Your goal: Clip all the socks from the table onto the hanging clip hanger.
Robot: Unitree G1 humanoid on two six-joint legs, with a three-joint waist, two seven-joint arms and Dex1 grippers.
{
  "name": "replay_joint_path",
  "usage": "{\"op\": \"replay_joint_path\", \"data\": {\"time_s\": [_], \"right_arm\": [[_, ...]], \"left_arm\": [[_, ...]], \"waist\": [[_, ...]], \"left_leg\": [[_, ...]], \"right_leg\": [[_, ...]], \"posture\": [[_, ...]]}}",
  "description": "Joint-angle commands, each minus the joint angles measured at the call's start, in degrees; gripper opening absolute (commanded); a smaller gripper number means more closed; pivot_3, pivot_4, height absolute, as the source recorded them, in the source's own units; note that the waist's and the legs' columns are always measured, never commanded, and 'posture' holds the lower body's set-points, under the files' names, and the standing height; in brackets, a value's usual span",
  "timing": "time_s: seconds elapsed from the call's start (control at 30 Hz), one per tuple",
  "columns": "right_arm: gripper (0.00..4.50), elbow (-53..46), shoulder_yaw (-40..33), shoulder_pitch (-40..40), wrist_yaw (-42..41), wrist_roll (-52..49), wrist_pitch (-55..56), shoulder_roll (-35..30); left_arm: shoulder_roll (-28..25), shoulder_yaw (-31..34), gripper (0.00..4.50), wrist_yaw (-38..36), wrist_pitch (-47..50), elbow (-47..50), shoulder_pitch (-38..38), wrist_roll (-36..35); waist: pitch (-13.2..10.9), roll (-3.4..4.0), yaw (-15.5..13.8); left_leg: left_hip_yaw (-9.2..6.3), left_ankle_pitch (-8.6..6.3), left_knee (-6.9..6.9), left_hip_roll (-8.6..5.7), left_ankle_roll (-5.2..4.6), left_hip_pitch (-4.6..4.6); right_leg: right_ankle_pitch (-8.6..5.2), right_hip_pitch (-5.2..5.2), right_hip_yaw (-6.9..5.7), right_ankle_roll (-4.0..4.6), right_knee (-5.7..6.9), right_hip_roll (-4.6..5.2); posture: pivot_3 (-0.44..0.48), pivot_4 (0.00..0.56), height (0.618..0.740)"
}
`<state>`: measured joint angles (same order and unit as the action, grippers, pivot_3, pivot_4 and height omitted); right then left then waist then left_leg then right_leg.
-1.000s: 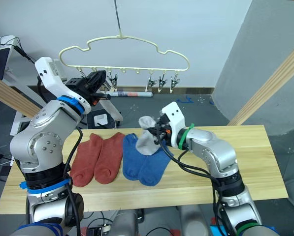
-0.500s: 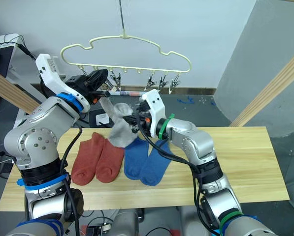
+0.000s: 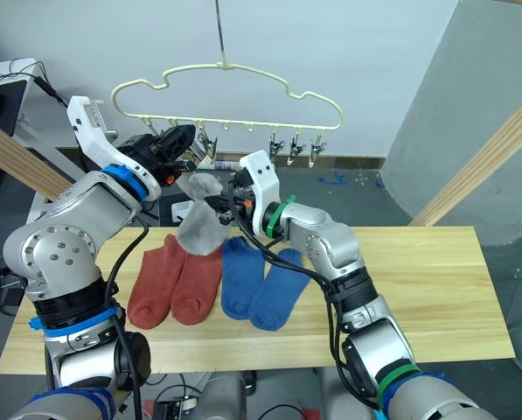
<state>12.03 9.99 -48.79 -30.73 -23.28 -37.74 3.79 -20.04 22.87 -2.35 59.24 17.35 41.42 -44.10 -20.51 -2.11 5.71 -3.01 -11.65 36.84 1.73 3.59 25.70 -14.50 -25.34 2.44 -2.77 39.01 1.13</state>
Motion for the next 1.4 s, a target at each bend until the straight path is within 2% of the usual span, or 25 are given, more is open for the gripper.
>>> {"op": "replay_joint_path", "data": {"time_s": [0.03,0.4,0.97,1.27,1.4], "right_arm": [[0.01,0.3,-1.4,-1.7,-0.7,-0.3,2.1,1.2],[0.01,1.2,-2.6,-2.9,-1.0,-0.3,2.5,1.2],[0.01,9.1,-3.6,-7.7,-1.2,0.1,7.0,3.5],[0.01,8.5,-3.9,-7.8,-1.7,-0.2,6.7,3.2],[0.0,8.0,-3.9,-7.5,-1.6,-0.3,6.3,3.2]], "left_arm": [[-1.2,1.1,0.0,0.6,0.5,1.3,0.5,-1.2],[-2.0,0.7,0.0,1.2,0.4,1.9,-0.4,-1.9],[-2.1,0.6,0.0,1.5,0.0,2.6,-1.5,-1.5],[-2.2,0.4,0.0,1.0,-0.6,2.7,-2.2,-1.2],[-2.1,0.3,1.18,0.7,0.0,2.8,-2.3,-1.9]], "waist": [[0.0,0.0,0.0],[0.0,0.0,-0.2],[0.0,-0.01,-0.7],[0.0,-0.02,-0.7],[0.0,-0.02,-0.7]], "left_leg": [[0.0,0.0,0.0,0.0,0.0,0.0],[0.0,0.0,0.01,0.01,0.01,0.0],[0.01,0.01,0.03,0.02,0.01,-0.01],[0.01,0.01,0.04,0.02,0.01,-0.01],[0.01,0.01,0.04,0.02,0.01,-0.01]], "right_leg": [[0.0,0.0,0.0,0.0,0.0,0.0],[0.01,0.0,0.0,0.02,0.02,0.0],[0.04,0.0,-0.02,0.06,0.05,0.01],[0.05,0.0,-0.02,0.08,0.07,0.02],[0.05,0.0,-0.03,0.08,0.07,0.02]], "posture": [[-0.115,0.321,0.74],[-0.112,0.318,0.74],[-0.085,0.306,0.74],[-0.088,0.31,0.74],[-0.091,0.313,0.74]]}}
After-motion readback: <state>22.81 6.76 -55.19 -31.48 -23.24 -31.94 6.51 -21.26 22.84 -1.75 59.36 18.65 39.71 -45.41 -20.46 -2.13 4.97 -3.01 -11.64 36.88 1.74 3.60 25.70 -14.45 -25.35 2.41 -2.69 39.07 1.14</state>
